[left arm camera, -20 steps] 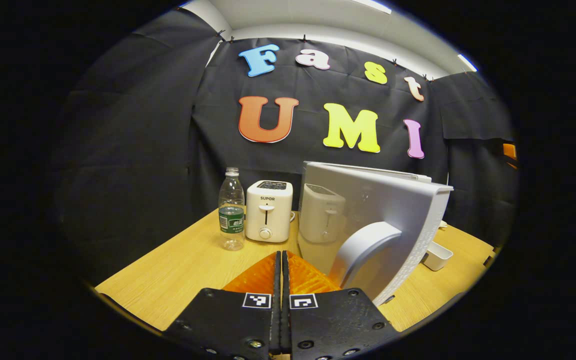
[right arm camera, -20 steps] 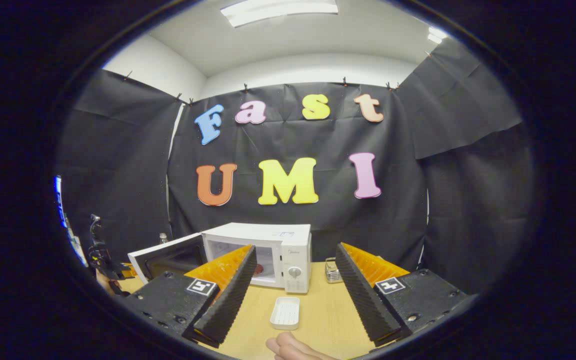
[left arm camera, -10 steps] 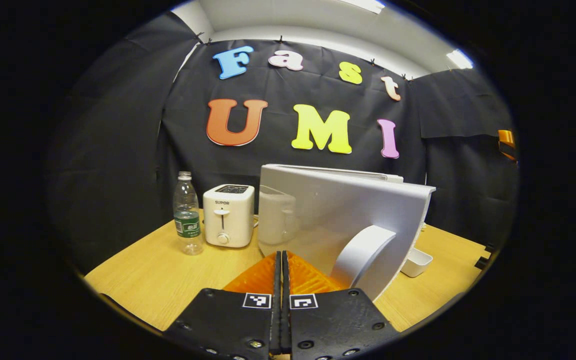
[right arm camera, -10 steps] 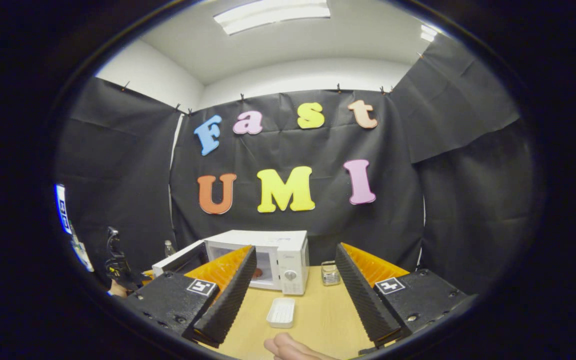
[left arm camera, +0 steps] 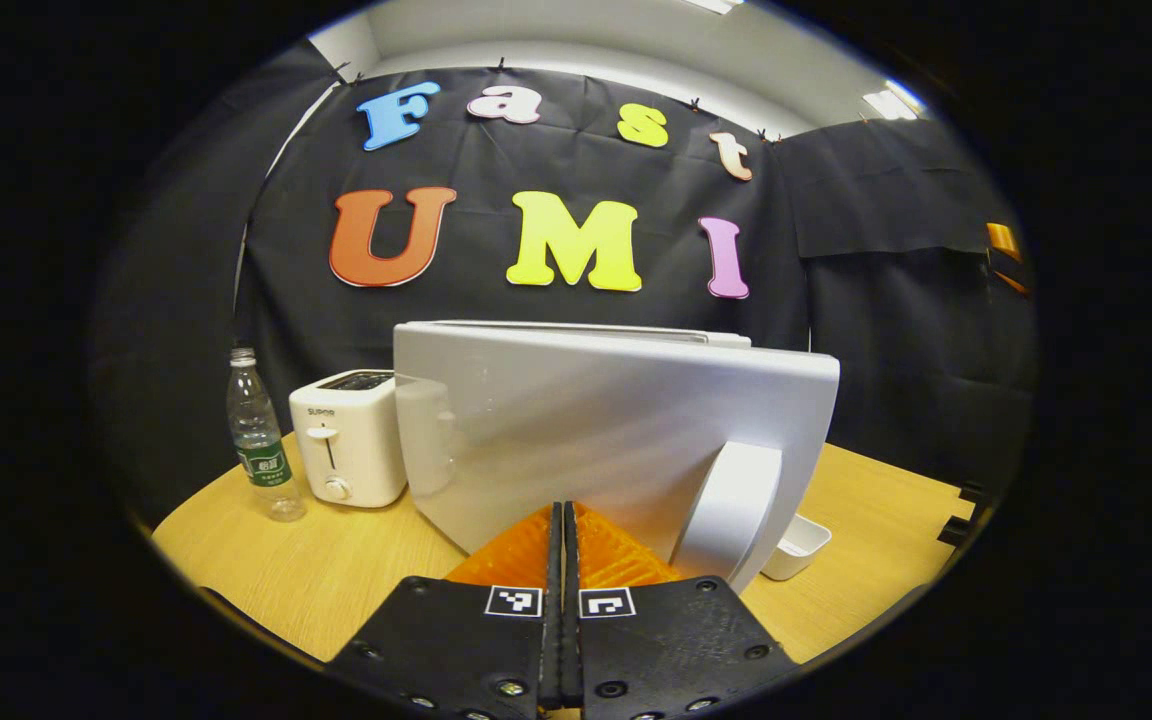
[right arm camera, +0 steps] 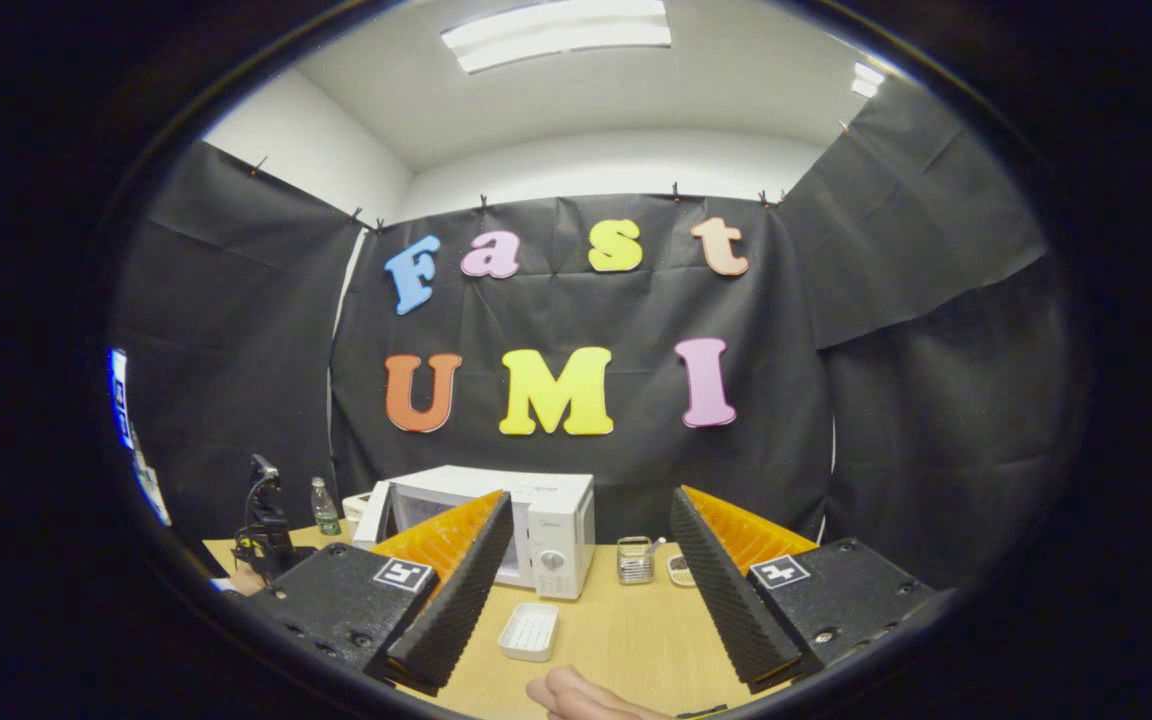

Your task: Open the microwave oven with the left hand, put the food in, and close the microwave oven.

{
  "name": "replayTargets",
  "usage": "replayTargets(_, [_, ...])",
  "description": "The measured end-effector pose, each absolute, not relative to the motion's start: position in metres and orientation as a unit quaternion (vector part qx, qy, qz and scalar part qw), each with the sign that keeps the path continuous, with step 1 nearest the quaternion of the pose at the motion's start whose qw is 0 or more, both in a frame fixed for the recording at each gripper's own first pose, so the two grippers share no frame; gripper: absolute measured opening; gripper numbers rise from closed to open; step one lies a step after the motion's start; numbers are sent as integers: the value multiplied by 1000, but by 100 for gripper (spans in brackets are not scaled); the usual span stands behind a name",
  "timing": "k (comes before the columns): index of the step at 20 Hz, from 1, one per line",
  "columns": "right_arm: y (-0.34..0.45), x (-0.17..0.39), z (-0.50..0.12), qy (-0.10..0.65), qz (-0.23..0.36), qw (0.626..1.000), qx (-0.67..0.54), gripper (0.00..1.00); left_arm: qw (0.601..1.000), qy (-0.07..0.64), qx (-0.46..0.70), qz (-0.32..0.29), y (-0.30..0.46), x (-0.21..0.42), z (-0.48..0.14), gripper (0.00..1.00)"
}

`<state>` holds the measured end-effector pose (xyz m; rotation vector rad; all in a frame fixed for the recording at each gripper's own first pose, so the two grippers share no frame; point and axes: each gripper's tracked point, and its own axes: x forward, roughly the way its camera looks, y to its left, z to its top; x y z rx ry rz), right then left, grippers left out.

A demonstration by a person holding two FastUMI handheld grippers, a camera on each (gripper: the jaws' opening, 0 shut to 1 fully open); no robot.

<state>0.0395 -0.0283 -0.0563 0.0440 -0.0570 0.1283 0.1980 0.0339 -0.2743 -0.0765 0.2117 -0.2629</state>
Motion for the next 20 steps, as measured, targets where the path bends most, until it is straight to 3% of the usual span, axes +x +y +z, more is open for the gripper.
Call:
replayTargets(1, [-32, 44, -59, -26, 63, 997, 22, 90, 985, 106, -36, -134, 26, 203, -275, 0])
replayTargets(3, [-38, 52, -67, -21, 62, 998, 24, 90, 983, 112, -39, -140, 12, 213, -277, 0])
replayTargets(4, [-40, 57, -70, -18, 62, 998, 25, 100, 982, 114, -41, -142, 6, 218, -278, 0])
replayTargets(8, [-51, 75, -83, -9, 63, 998, 29, 100, 982, 120, -50, -137, -15, 244, -279, 0])
replayTargets(9, [-54, 79, -88, -7, 64, 997, 31, 90, 981, 125, -55, -136, -20, 251, -279, 0])
replayTargets(10, [-56, 83, -90, -5, 64, 997, 35, 90, 981, 127, -60, -133, -25, 259, -280, 0])
replayTargets(11, [-58, 89, -93, -4, 65, 997, 38, 100, 981, 128, -62, -131, -29, 267, -279, 0])
replayTargets(13, [-64, 99, -100, -3, 65, 997, 48, 100, 982, 129, -67, -121, -35, 286, -278, 0])
replayTargets(14, [-67, 104, -101, -5, 66, 996, 56, 90, 982, 129, -73, -119, -39, 294, -277, 11])
replayTargets(15, [-69, 109, -105, -4, 67, 996, 62, 100, 982, 126, -77, -116, -41, 302, -276, 0])
replayTargets(20, [-82, 129, -122, 0, 71, 995, 76, 100, 985, 126, -74, -94, -42, 333, -279, 0])
